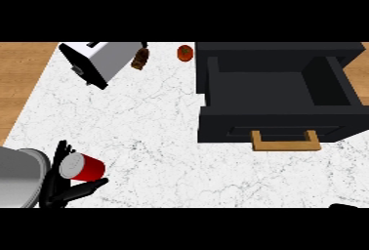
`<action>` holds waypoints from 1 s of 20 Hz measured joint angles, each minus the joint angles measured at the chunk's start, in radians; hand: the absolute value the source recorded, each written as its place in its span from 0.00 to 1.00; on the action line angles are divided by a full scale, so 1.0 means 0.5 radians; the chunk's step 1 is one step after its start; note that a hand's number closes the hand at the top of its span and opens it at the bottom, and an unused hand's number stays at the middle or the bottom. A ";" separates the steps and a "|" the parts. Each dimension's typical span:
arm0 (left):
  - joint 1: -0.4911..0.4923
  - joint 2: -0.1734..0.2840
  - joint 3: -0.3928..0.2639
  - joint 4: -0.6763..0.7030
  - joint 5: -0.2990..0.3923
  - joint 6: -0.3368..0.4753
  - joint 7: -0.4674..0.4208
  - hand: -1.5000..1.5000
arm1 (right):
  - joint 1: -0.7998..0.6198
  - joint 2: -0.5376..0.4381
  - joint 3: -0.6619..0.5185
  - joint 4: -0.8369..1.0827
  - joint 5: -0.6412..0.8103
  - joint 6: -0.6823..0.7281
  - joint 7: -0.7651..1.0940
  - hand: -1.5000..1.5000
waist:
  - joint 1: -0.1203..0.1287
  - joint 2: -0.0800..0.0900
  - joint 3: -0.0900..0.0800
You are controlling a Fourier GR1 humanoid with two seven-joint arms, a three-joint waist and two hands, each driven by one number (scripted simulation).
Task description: Pick up the can, place it into the drawer and close the drawer
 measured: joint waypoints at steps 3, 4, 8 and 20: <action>-0.055 0.042 -0.015 0.107 0.004 -0.062 -0.054 0.00 | -0.004 -0.009 -0.016 -0.049 -0.019 0.003 0.049 0.00 | 0.000 -0.001 0.001; -0.081 0.053 -0.027 0.144 -0.001 -0.091 -0.069 0.00 | 0.000 -0.020 -0.031 -0.047 -0.037 0.020 0.050 0.00 | -0.002 -0.001 0.001; -0.147 0.062 -0.078 0.171 0.002 -0.156 -0.041 1.00 | -0.009 -0.004 -0.043 -0.030 -0.025 0.018 0.029 0.00 | 0.000 -0.001 0.000; -0.369 0.045 -0.156 0.301 0.065 -0.315 -0.090 1.00 | -0.051 0.024 -0.027 0.058 0.084 0.010 -0.062 0.00 | -0.001 0.000 0.000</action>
